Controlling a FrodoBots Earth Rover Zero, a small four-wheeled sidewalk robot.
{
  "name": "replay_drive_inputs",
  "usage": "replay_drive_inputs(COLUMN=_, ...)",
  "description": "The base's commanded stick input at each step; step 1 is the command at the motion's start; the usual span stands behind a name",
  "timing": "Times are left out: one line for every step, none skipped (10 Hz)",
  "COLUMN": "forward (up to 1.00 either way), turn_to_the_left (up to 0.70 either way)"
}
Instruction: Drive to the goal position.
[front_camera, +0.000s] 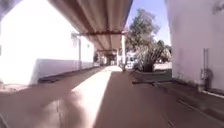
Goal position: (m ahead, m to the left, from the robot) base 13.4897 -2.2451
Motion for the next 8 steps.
replay_drive_inputs(forward=0.85, turn_to_the_left=0.00)
replay_drive_inputs(forward=0.85, turn_to_the_left=0.00)
replay_drive_inputs(forward=0.85, turn_to_the_left=0.00)
replay_drive_inputs(forward=0.85, turn_to_the_left=0.00)
replay_drive_inputs(forward=0.85, turn_to_the_left=0.00)
replay_drive_inputs(forward=0.85, turn_to_the_left=0.00)
replay_drive_inputs(forward=0.85, turn_to_the_left=0.00)
replay_drive_inputs(forward=0.85, turn_to_the_left=0.00)
